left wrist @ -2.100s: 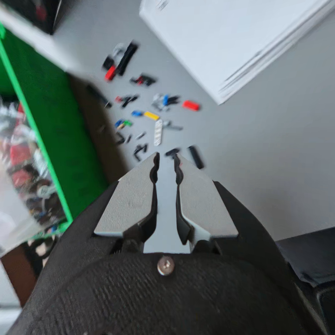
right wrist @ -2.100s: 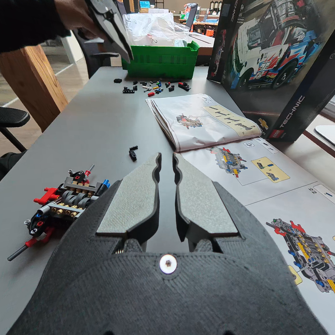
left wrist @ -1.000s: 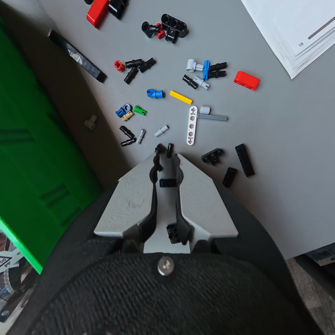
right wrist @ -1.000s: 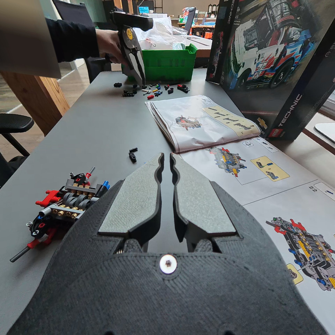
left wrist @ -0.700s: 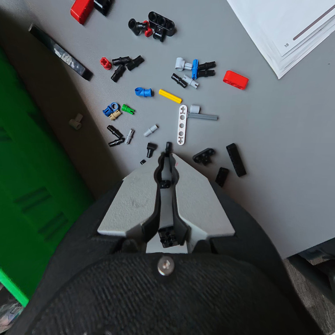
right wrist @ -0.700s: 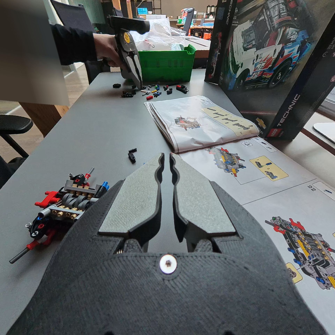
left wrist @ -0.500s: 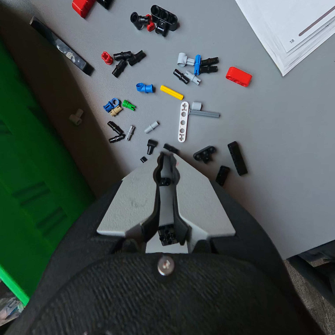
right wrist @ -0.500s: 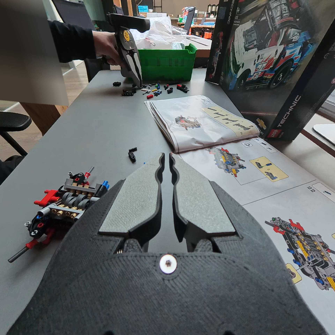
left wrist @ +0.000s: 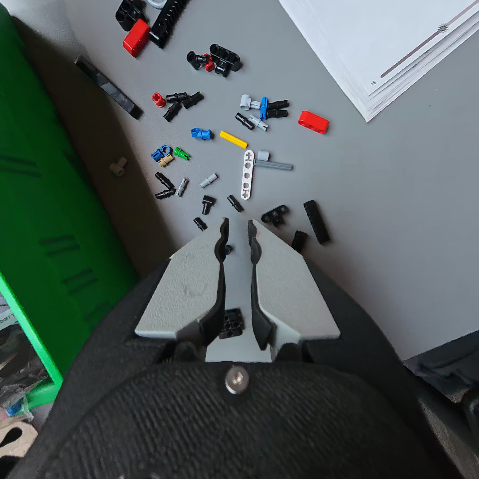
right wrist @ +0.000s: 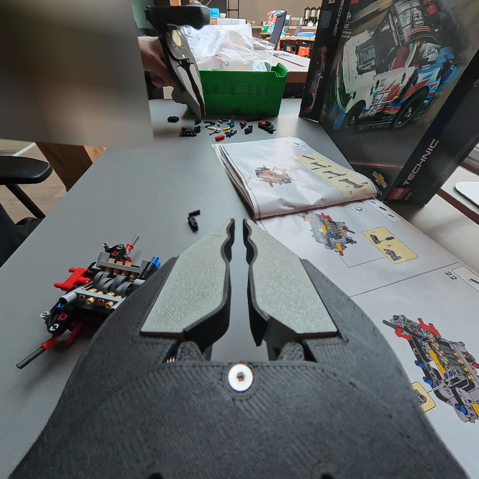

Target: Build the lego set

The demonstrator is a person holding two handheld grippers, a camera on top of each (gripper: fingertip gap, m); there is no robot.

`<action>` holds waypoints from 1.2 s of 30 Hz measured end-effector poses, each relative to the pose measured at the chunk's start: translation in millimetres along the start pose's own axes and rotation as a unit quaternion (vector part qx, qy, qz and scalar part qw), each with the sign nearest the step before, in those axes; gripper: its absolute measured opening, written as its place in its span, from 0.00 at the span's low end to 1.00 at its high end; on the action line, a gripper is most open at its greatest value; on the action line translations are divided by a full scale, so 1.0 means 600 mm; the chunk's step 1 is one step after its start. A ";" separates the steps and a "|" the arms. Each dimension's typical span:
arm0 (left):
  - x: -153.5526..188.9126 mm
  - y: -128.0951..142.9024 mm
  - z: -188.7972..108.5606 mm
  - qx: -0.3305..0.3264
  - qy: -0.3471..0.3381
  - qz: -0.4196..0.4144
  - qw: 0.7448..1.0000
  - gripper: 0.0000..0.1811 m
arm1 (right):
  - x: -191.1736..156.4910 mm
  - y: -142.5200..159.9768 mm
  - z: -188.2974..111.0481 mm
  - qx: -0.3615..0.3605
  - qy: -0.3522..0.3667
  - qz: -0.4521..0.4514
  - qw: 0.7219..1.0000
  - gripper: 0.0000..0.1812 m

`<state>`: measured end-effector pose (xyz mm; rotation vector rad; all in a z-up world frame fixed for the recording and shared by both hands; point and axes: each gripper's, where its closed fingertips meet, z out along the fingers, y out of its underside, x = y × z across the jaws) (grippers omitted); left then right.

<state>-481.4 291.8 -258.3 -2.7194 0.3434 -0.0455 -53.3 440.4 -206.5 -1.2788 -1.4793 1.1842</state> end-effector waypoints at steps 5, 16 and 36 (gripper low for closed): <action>0.016 0.003 -0.007 0.006 0.004 0.000 1.000 0.09 | -0.007 0.005 0.004 -0.012 -0.008 -0.012 1.000 0.03; -0.002 0.000 0.001 0.001 -0.015 0.029 0.999 0.10 | -0.004 0.003 0.004 -0.011 -0.012 -0.001 1.000 0.03; -0.016 0.003 0.025 -0.061 0.017 -0.009 0.998 0.09 | -0.002 0.003 0.004 -0.011 0.001 -0.007 1.000 0.02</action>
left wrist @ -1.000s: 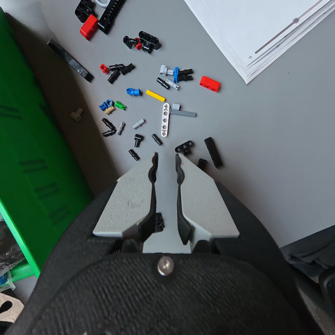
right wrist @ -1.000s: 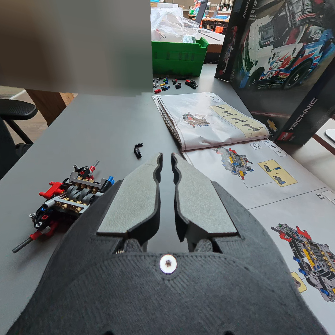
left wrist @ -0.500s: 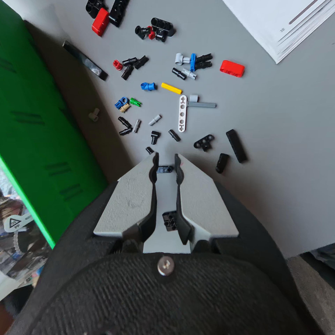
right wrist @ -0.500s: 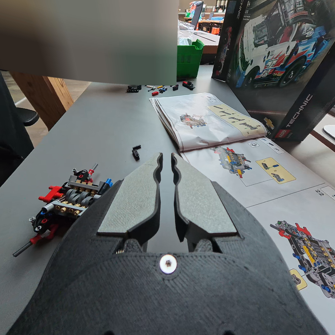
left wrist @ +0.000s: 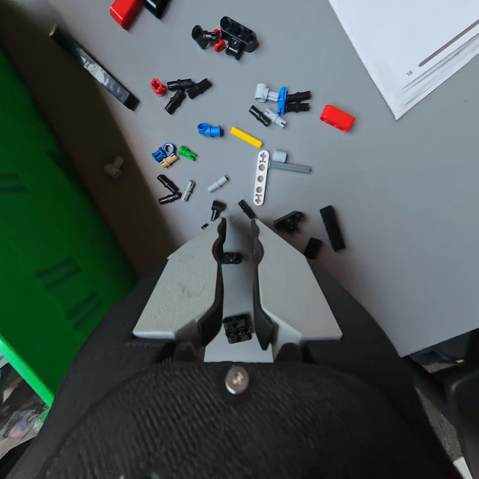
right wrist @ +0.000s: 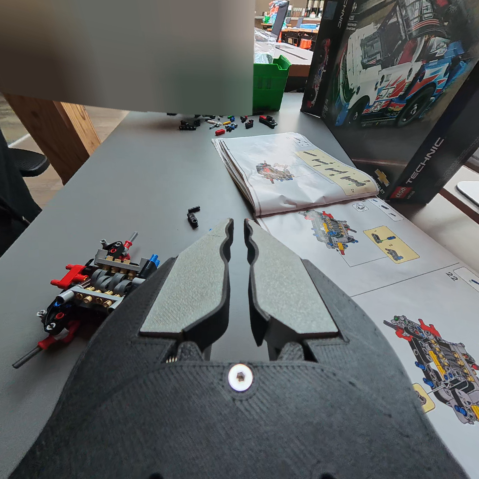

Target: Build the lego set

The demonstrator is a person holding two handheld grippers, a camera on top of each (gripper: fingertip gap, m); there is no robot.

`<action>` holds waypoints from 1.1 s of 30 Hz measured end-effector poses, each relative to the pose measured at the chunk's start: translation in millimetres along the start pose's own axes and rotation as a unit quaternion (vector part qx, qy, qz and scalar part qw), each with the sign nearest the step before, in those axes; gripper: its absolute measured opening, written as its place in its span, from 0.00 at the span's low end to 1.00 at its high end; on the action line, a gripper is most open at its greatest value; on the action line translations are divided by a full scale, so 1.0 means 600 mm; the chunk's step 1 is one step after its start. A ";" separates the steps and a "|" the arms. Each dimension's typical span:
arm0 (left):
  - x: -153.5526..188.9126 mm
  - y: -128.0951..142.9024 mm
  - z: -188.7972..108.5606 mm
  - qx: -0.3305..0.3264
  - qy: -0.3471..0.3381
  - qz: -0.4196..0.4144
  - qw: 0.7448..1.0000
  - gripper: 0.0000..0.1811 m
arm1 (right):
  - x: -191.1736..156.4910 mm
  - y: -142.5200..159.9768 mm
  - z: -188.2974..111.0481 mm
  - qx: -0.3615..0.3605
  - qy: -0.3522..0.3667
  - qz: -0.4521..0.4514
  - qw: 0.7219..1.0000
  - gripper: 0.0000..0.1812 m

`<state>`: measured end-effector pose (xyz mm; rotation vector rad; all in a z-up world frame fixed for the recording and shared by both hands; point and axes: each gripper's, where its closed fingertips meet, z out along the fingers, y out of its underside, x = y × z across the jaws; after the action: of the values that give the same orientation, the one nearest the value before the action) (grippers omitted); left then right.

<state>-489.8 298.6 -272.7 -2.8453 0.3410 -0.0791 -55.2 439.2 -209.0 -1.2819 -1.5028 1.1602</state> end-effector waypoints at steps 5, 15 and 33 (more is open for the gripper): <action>0.009 -0.006 0.009 -0.006 0.001 -0.002 1.000 0.09 | -0.003 -0.001 -0.001 0.003 -0.005 -0.001 1.000 0.02; 0.000 -0.007 0.017 -0.013 -0.027 0.003 1.000 0.00 | -0.007 0.001 0.000 0.000 -0.012 -0.004 1.000 0.01; -0.010 -0.026 0.023 -0.045 -0.036 0.108 0.992 0.05 | -0.008 -0.005 -0.005 0.016 -0.012 0.005 1.000 0.00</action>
<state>-490.6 318.4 -281.9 -2.8692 0.6491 0.0840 -52.2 434.7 -205.2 -1.2596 -1.4913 1.2042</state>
